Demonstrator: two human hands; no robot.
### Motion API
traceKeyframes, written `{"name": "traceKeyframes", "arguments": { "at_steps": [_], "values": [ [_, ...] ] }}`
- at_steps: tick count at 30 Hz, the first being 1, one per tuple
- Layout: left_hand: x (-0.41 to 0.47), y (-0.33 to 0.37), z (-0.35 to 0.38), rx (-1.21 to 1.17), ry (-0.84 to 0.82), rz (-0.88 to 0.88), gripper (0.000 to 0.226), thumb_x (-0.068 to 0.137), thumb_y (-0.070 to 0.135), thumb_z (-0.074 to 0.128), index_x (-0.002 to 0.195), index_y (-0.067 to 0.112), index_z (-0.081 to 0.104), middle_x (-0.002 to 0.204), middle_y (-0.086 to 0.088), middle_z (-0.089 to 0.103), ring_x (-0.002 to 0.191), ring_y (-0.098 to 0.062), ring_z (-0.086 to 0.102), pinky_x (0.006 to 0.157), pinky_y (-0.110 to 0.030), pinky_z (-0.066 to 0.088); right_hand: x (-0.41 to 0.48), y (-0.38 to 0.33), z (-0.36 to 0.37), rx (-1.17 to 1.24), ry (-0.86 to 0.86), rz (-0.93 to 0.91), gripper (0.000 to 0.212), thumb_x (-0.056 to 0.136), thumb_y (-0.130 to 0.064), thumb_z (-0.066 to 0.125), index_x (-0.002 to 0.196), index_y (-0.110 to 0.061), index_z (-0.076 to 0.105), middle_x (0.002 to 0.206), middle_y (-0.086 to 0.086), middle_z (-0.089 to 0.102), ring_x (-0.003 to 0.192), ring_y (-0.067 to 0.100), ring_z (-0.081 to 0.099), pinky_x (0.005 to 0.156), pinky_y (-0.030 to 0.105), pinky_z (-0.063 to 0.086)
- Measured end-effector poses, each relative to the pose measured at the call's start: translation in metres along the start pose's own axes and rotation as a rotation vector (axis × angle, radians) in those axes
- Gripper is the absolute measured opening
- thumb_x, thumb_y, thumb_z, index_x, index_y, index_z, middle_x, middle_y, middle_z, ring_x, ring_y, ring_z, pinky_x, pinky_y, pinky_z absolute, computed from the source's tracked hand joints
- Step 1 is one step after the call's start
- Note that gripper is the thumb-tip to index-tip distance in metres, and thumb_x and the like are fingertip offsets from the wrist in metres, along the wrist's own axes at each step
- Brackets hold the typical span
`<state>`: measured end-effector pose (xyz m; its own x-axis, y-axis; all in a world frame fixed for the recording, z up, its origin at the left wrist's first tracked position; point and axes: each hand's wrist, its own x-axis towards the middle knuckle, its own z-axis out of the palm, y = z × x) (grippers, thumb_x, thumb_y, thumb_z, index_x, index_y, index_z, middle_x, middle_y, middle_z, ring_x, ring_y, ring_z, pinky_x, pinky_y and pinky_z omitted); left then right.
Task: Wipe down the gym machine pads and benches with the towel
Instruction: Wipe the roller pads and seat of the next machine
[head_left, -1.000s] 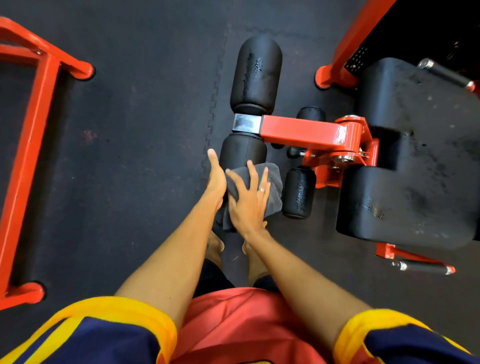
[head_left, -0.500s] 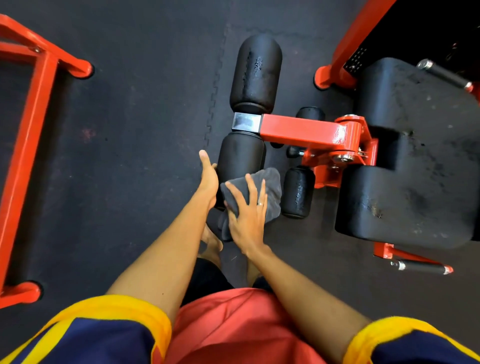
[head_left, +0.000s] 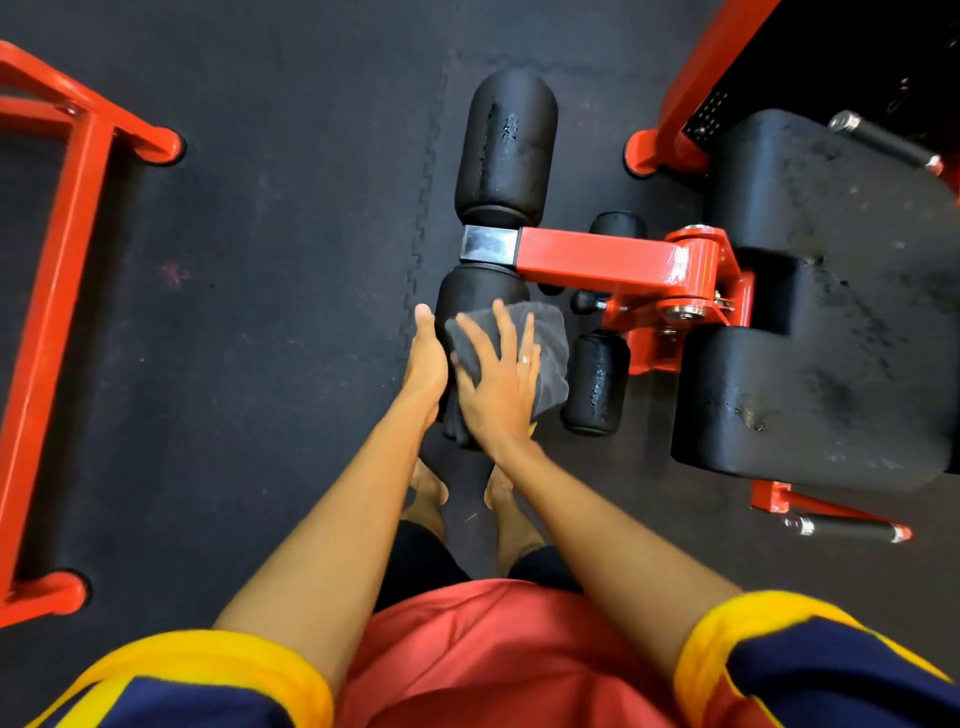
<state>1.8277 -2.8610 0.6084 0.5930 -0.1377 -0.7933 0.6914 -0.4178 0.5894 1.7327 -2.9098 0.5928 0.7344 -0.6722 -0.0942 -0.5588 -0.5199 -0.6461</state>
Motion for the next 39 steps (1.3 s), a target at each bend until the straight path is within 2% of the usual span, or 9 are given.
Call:
{"name": "traceKeyframes", "arguments": {
  "at_steps": [4,7,13,19,24,29,31,35,39],
  "values": [
    [0.044,-0.031,-0.013,0.107,-0.033,-0.110,0.099,0.076,0.087,0.024,0.143,0.022,0.056,0.144,-0.008,0.059,0.134,-0.028,0.053,0.117,-0.050,0.036,-0.050,0.008,0.001,0.045,-0.086,-0.028,0.054,0.103,-0.039,0.057,0.155,-0.037,0.043,0.173,-0.003,0.012,0.159,0.030,-0.010,0.124,0.064,0.013],
    [0.043,-0.038,-0.007,0.131,0.013,-0.112,0.097,0.081,0.083,0.020,0.143,0.018,0.056,0.141,-0.009,0.061,0.131,-0.029,0.055,0.115,-0.051,0.040,-0.019,0.005,0.002,-0.002,-0.070,-0.040,0.050,0.102,-0.042,0.051,0.152,-0.039,0.047,0.171,-0.002,0.020,0.159,0.038,0.000,0.122,0.066,0.017],
    [-0.002,-0.025,0.022,0.282,0.190,0.050,0.062,0.107,0.051,0.026,0.160,0.017,0.028,0.165,-0.007,0.031,0.150,-0.031,0.029,0.123,-0.051,0.022,0.067,0.002,-0.006,0.050,-0.026,0.054,0.045,0.103,-0.039,0.052,0.148,-0.032,0.053,0.166,0.000,0.031,0.157,0.041,0.010,0.120,0.066,0.021],
    [0.027,-0.011,0.007,0.082,0.050,-0.027,0.069,0.103,0.061,0.023,0.149,0.014,0.046,0.148,-0.001,0.048,0.135,-0.022,0.046,0.119,-0.045,0.032,-0.009,0.006,-0.005,0.069,-0.021,0.004,0.051,0.102,-0.033,0.059,0.152,-0.036,0.048,0.170,-0.003,0.022,0.160,0.031,0.002,0.123,0.062,0.019],
    [0.043,-0.007,0.004,0.068,-0.028,-0.133,0.088,0.092,0.078,0.022,0.144,0.014,0.054,0.136,-0.012,0.063,0.122,-0.028,0.061,0.110,-0.049,0.045,-0.041,0.008,-0.005,0.121,-0.061,-0.013,0.057,0.098,-0.020,0.064,0.150,-0.040,0.050,0.172,-0.001,0.014,0.160,0.028,-0.003,0.124,0.062,0.017],
    [0.002,-0.003,0.029,0.132,0.129,0.052,0.077,0.097,0.065,0.017,0.157,0.020,0.036,0.161,-0.006,0.038,0.148,-0.025,0.035,0.122,-0.050,0.026,0.054,-0.011,-0.003,0.093,0.055,0.143,0.048,0.098,-0.029,0.064,0.145,-0.039,0.057,0.167,0.002,0.029,0.156,0.037,0.016,0.122,0.057,0.023],
    [0.000,-0.006,0.030,0.104,0.125,0.067,0.085,0.090,0.068,0.017,0.159,0.021,0.032,0.164,-0.004,0.033,0.151,-0.022,0.030,0.124,-0.049,0.023,0.070,-0.013,0.000,0.070,0.063,0.150,0.046,0.099,-0.032,0.063,0.144,-0.038,0.057,0.165,0.001,0.034,0.155,0.038,0.020,0.120,0.058,0.025],
    [0.015,-0.002,0.013,0.033,0.032,-0.016,0.090,0.087,0.078,0.018,0.156,0.023,0.038,0.158,-0.007,0.043,0.143,-0.025,0.043,0.119,-0.050,0.034,0.036,-0.007,0.000,0.013,0.055,0.072,0.053,0.099,-0.039,0.059,0.151,-0.043,0.047,0.168,-0.003,0.026,0.157,0.034,0.013,0.121,0.058,0.025],
    [0.035,0.001,-0.004,-0.020,-0.074,-0.124,0.095,0.089,0.085,0.016,0.143,0.019,0.056,0.141,-0.011,0.061,0.126,-0.026,0.059,0.112,-0.046,0.043,-0.030,0.004,-0.001,0.031,-0.033,-0.015,0.061,0.098,-0.026,0.064,0.154,-0.042,0.043,0.171,-0.005,0.017,0.160,0.029,0.000,0.123,0.060,0.022]
  ]
}}
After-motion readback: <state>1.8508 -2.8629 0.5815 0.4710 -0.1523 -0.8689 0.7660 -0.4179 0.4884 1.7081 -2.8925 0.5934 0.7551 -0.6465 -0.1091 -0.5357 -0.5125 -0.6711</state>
